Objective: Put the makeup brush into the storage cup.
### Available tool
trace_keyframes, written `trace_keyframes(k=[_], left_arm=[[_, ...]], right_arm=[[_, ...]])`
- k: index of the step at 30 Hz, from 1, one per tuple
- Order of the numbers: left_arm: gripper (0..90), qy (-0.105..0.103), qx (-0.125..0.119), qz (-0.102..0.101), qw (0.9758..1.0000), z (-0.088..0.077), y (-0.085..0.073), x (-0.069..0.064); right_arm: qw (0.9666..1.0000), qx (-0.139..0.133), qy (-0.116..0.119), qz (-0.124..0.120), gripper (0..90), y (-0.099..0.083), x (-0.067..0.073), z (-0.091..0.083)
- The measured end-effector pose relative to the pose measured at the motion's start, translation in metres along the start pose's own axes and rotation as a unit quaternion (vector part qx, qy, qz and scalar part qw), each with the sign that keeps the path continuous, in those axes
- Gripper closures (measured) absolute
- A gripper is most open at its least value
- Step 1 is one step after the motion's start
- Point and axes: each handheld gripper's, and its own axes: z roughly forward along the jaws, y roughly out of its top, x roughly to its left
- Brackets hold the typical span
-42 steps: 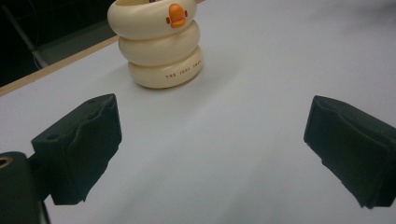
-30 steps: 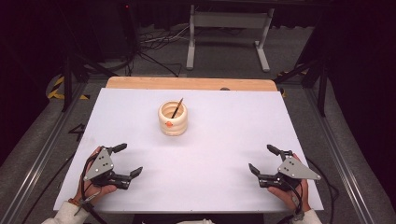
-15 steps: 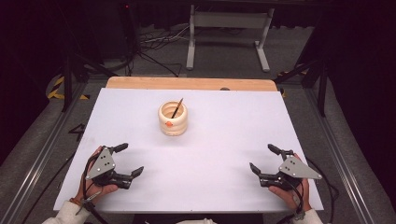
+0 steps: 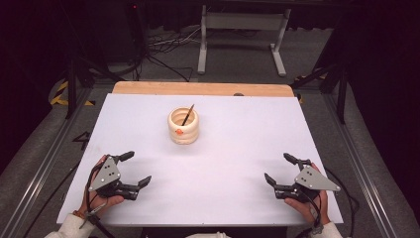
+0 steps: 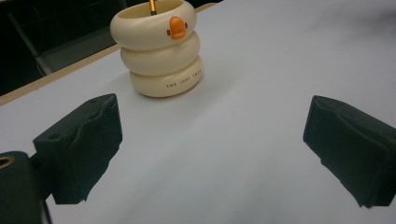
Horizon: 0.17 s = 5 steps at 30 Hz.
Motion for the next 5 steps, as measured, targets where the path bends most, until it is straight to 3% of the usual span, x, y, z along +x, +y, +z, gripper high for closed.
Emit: trace_keyframes(k=[5], left_arm=[[5.3,0.001,-0.001,-0.001,1.0,0.0002,0.0005,-0.0003]], right_arm=[[1.0,-0.006,-0.002,0.004,11.9,0.0007,-0.0007,-0.0019]])
